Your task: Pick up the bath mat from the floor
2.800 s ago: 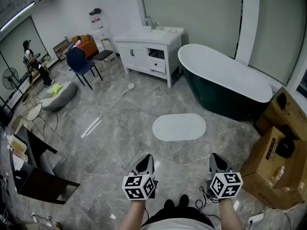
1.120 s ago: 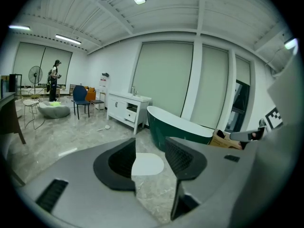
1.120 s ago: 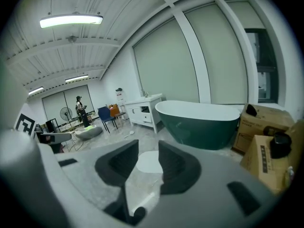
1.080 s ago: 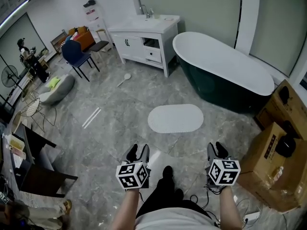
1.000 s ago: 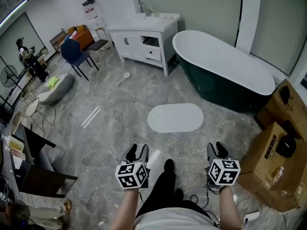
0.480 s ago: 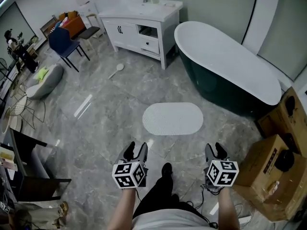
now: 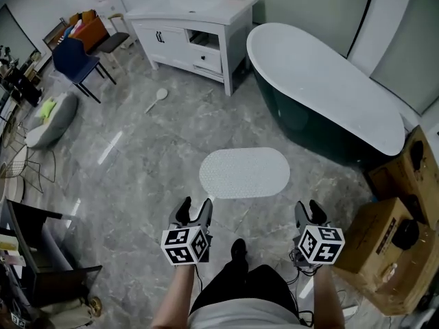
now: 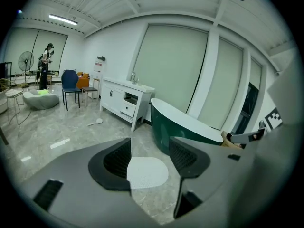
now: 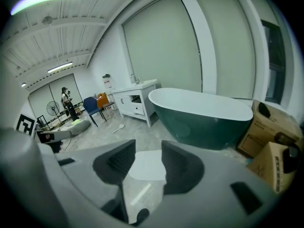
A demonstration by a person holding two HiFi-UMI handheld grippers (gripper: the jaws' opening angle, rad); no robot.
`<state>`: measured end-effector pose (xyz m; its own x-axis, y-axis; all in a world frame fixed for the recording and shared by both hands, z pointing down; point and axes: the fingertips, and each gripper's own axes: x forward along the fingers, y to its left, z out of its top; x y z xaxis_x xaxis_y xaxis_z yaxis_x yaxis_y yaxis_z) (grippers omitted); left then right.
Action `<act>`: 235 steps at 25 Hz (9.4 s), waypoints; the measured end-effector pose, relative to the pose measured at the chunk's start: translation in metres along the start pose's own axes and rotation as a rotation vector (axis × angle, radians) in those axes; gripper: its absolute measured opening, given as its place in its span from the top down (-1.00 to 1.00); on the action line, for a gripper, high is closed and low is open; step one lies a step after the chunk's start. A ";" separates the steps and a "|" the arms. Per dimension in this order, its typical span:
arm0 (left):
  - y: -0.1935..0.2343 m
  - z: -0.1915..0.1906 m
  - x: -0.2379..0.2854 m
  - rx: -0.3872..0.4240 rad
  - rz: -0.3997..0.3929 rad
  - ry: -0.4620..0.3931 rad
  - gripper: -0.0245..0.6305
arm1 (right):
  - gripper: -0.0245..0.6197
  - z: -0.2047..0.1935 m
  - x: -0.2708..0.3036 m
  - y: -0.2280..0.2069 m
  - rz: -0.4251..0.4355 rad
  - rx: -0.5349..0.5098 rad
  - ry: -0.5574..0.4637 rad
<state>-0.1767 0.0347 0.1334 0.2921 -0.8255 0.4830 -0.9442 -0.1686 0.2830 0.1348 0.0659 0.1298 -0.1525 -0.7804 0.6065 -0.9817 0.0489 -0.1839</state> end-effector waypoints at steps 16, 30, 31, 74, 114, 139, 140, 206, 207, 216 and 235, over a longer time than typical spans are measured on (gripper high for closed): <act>0.027 -0.008 0.082 -0.025 0.065 0.066 0.18 | 0.43 0.014 0.095 -0.016 0.048 -0.036 0.067; 0.096 -0.086 0.178 -0.112 0.236 0.125 0.18 | 0.43 -0.050 0.273 -0.004 0.207 -0.133 0.230; 0.102 -0.095 0.184 -0.121 0.248 0.127 0.18 | 0.43 -0.058 0.286 -0.004 0.218 -0.143 0.238; 0.302 -0.481 0.477 -0.022 0.247 0.119 0.10 | 0.44 -0.388 0.643 -0.030 0.329 -0.185 0.116; 0.258 -0.485 0.572 -0.140 0.078 0.301 0.85 | 0.44 -0.411 0.622 -0.080 0.231 -0.071 0.139; 0.066 -0.479 0.622 -0.026 -0.224 0.417 0.85 | 0.44 -0.404 0.577 -0.287 -0.161 -0.029 0.098; 0.062 -0.479 0.623 -0.022 -0.231 0.418 0.85 | 0.44 -0.405 0.582 -0.295 -0.165 -0.025 0.114; 0.207 -0.430 0.542 -0.208 -0.056 0.247 0.85 | 0.84 -0.381 0.632 -0.171 0.140 0.011 0.304; 0.207 -0.427 0.539 -0.209 -0.055 0.242 0.85 | 0.84 -0.378 0.628 -0.169 0.147 0.020 0.296; 0.187 -0.406 0.514 -0.185 -0.088 0.222 0.85 | 0.84 -0.347 0.583 -0.154 0.198 -0.008 0.255; 0.166 -0.345 0.470 -0.107 -0.114 0.125 0.85 | 0.84 -0.295 0.529 -0.143 0.267 0.029 0.134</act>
<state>-0.1434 -0.1954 0.6928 0.4191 -0.7296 0.5404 -0.8844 -0.1934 0.4247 0.1605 -0.1700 0.7050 -0.4206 -0.6528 0.6300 -0.9014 0.2223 -0.3715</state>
